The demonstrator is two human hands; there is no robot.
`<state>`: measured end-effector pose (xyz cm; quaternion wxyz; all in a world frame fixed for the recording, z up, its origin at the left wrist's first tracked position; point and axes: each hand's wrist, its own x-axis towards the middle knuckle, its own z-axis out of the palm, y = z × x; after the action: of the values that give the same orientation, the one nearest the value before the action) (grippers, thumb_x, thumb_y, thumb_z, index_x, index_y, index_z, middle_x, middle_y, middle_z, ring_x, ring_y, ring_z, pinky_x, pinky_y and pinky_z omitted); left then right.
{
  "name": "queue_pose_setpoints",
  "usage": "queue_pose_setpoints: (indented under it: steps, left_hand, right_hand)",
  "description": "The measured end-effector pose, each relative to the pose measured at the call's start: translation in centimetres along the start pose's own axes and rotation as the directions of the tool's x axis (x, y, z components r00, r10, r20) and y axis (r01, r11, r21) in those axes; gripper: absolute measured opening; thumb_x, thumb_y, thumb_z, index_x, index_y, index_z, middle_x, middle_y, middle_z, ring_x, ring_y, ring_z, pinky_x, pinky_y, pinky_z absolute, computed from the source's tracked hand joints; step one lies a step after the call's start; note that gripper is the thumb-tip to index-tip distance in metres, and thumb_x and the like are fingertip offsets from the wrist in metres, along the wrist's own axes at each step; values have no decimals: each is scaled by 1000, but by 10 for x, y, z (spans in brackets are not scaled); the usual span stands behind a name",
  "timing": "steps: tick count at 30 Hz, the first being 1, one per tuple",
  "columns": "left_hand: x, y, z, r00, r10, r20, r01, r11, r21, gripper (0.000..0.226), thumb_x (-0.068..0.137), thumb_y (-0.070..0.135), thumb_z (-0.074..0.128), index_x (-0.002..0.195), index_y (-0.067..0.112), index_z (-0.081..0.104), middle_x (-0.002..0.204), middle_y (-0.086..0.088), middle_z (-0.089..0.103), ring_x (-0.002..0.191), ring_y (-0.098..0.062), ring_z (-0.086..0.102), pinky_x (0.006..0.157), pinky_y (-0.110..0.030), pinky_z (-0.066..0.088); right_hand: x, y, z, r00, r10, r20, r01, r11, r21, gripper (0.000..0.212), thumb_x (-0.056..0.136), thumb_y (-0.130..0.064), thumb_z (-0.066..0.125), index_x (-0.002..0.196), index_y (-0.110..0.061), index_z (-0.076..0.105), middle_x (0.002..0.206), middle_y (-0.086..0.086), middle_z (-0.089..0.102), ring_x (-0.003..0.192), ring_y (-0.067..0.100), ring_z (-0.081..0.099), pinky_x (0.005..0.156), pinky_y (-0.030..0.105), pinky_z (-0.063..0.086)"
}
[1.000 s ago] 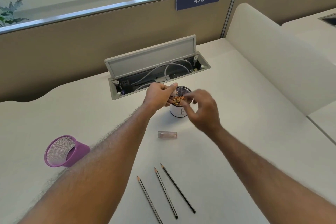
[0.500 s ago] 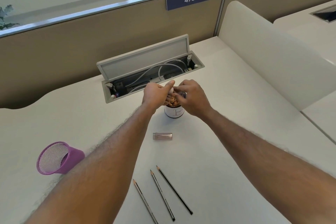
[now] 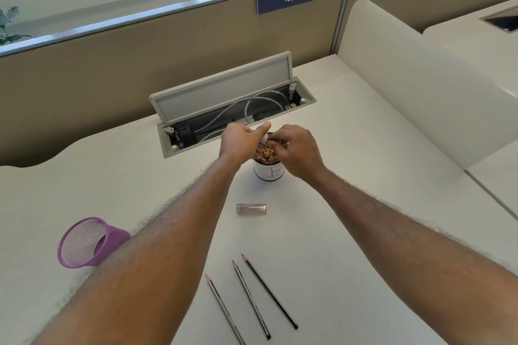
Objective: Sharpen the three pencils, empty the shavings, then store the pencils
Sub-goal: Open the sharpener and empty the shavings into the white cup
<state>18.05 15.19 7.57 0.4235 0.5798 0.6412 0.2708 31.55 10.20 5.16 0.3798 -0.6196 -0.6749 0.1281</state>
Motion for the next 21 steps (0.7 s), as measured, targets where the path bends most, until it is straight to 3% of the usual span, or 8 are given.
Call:
queue_pose_setpoints:
  steps: [6, 10, 17, 21]
  left_hand:
    - [0, -5, -4, 1000, 9, 22, -9, 1000, -10, 37, 92, 43, 63, 84, 9, 74, 71, -4, 71, 59, -10, 65, 59, -23, 56]
    - [0, -5, -6, 1000, 23, 17, -22, 1000, -7, 36, 93, 42, 63, 84, 8, 74, 72, -5, 71, 59, -9, 65, 60, -23, 57]
    - [-2, -3, -5, 998, 51, 26, -51, 999, 7, 26, 90, 43, 66, 82, 18, 72, 74, -1, 70, 63, -8, 66, 56, -19, 53]
    - [-2, -2, -4, 998, 35, 51, -35, 999, 9, 32, 94, 40, 62, 83, 12, 73, 71, -3, 71, 55, -6, 66, 54, -18, 53]
  right_hand:
    - [4, 10, -7, 999, -34, 39, 39, 990, -134, 15, 86, -21, 66, 92, -11, 76, 84, 3, 72, 75, 17, 60, 71, 40, 50]
    - [5, 15, -9, 997, -42, 59, 53, 976, -213, 14, 84, -25, 70, 92, -14, 75, 86, 2, 73, 78, 16, 61, 75, 36, 45]
    - [9, 13, -12, 999, -6, 49, 12, 994, -110, 15, 84, -22, 70, 94, -13, 77, 87, 2, 74, 74, 10, 58, 74, 41, 53]
    - [8, 6, -11, 993, -27, 113, 29, 999, -18, 25, 81, -26, 74, 101, -11, 76, 89, 5, 73, 77, 16, 61, 72, 39, 54]
